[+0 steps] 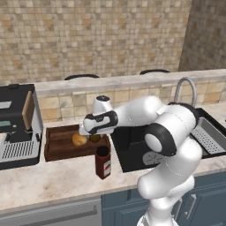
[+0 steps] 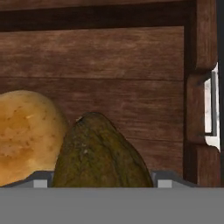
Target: Pick up all produce items and place them in the sink. Turn on the sink faucet to wash them. Then turn the sink off and put them in the tray.
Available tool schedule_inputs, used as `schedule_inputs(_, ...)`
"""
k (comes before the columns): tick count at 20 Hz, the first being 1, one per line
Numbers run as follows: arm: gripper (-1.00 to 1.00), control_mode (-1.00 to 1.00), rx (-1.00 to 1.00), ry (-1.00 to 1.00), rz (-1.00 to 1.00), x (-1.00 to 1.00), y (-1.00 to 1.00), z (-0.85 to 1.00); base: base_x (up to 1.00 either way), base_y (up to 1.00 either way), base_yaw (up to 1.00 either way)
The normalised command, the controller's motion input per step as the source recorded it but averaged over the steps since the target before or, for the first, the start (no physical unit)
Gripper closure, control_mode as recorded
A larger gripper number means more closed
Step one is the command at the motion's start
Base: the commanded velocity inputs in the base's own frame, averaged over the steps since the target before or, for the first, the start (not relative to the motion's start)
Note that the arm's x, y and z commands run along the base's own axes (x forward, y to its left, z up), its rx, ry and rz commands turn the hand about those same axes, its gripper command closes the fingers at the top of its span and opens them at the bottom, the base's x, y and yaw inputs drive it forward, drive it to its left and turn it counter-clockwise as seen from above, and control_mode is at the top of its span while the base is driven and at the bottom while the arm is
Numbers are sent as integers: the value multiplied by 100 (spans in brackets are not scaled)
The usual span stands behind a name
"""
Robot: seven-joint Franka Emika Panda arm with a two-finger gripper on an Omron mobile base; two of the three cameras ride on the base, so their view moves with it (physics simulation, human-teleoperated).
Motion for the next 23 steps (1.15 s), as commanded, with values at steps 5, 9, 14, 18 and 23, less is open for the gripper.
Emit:
schedule_inputs(5,-100,-100,0,1,0,16,-2,-1,0,0,0)
schedule_inputs(9,-100,-100,0,2,0,1,-8,0,0,0,0)
schedule_inputs(14,-100,-100,0,0,0,0,-1,4,0,0,0)
schedule_inputs(18,-100,-100,0,-7,0,-44,-5,54,0,0,0)
schedule_inputs(23,-100,-100,0,-13,0,-74,-23,94,0,0,0)
